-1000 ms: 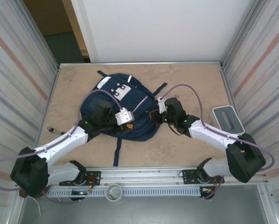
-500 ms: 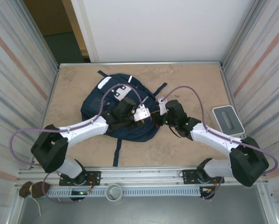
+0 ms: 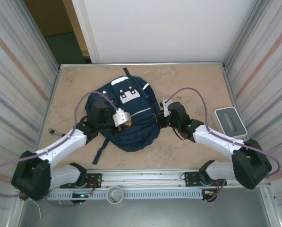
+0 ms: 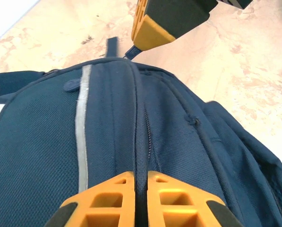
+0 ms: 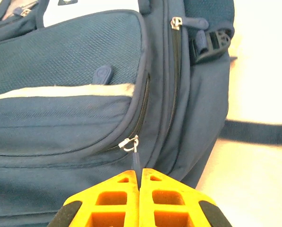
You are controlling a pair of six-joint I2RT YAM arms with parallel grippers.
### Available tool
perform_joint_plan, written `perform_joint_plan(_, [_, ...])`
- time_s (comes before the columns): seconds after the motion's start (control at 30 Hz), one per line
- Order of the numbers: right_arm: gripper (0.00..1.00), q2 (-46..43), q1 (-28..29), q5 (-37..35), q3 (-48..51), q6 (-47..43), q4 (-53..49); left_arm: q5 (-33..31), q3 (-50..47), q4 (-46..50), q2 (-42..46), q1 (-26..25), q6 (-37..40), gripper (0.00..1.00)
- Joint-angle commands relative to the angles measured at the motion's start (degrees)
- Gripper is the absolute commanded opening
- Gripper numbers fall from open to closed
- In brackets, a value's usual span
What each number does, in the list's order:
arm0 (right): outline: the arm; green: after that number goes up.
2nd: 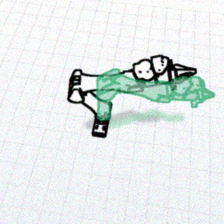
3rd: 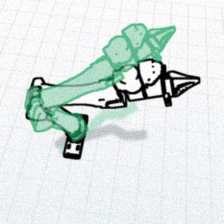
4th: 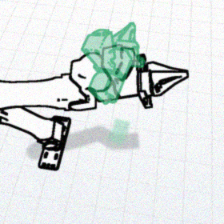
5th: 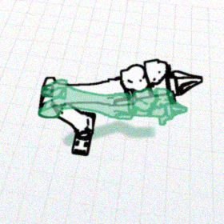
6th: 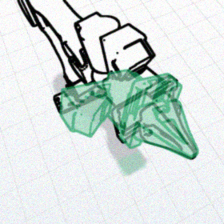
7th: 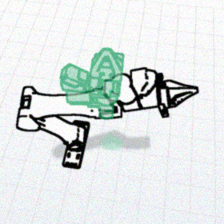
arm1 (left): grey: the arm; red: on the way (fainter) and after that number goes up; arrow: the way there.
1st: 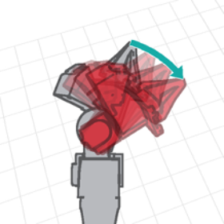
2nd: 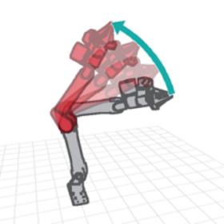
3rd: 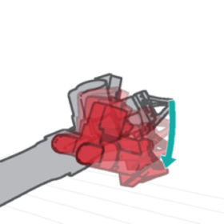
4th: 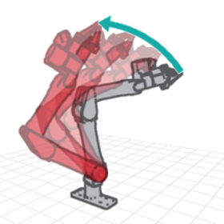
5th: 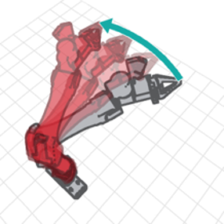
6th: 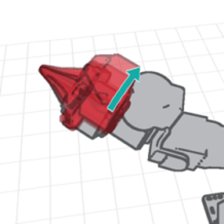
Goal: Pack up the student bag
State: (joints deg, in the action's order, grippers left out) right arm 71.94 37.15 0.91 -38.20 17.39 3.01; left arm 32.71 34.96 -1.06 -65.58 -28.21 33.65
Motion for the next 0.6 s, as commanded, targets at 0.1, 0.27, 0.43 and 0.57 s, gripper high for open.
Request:
perform_joint_plan(0.1, [0.00, -1.03, 0.71, -4.02, -0.19, -0.08, 1.45, -6.69, 1.10, 0.18, 2.72, 1.44, 0.34, 0.45])
perform_joint_plan(0.27, [0.00, -2.05, 2.11, -2.58, 0.38, 0.36, 2.88, -16.31, 3.13, 2.52, 3.18, -6.55, 0.92, 0.66])
perform_joint_plan(0.43, [0.00, -2.99, 2.83, -2.40, 0.47, 0.88, 2.96, -23.32, 9.22, 5.47, -4.13, -13.40, 2.41, 0.69])
perform_joint_plan(0.57, [0.00, -4.12, 3.31, -2.31, 0.58, 1.51, 3.15, -24.66, 14.26, 5.99, -12.03, -16.15, 4.02, 0.67])
